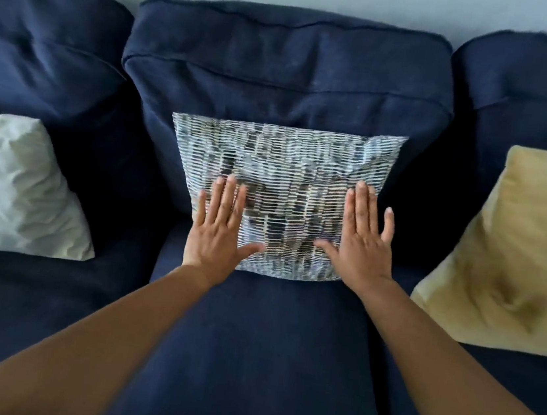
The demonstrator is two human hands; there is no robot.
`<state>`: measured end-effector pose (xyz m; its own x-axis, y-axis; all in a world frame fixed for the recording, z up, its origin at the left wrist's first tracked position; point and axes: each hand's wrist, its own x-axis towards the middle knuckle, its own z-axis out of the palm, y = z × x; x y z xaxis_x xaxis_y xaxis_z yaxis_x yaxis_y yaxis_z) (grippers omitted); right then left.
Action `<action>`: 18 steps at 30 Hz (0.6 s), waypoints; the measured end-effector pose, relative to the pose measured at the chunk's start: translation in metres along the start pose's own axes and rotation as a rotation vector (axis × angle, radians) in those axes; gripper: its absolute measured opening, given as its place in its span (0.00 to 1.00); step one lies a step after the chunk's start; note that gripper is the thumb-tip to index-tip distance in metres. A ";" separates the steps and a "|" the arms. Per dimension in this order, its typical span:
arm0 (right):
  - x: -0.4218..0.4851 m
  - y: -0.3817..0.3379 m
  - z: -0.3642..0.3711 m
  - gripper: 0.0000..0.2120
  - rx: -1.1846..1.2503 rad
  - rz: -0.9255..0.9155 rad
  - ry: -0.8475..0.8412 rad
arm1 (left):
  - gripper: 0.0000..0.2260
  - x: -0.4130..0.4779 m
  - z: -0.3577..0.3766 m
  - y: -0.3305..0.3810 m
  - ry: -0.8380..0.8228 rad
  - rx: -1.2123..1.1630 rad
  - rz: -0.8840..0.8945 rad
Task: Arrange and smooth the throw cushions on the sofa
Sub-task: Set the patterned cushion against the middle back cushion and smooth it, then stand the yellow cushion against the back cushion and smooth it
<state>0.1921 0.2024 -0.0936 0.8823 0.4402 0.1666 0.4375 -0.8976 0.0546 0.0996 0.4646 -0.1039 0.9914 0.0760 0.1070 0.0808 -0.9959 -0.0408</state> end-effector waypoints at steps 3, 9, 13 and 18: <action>-0.018 0.005 -0.026 0.40 0.104 0.089 0.047 | 0.37 -0.002 -0.026 0.025 0.078 -0.154 0.065; -0.044 0.049 -0.059 0.28 0.153 0.265 0.212 | 0.30 0.013 -0.065 0.091 0.005 -0.200 0.172; -0.057 0.097 -0.071 0.24 0.216 0.346 0.284 | 0.27 0.029 -0.081 0.152 0.047 -0.277 0.214; -0.078 0.181 -0.092 0.20 0.256 0.422 0.403 | 0.24 0.053 -0.100 0.257 0.168 -0.434 0.287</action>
<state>0.1869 0.0035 -0.0062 0.8750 -0.0392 0.4826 0.1376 -0.9355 -0.3255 0.1623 0.2076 -0.0096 0.9343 -0.1752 0.3105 -0.2759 -0.9069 0.3185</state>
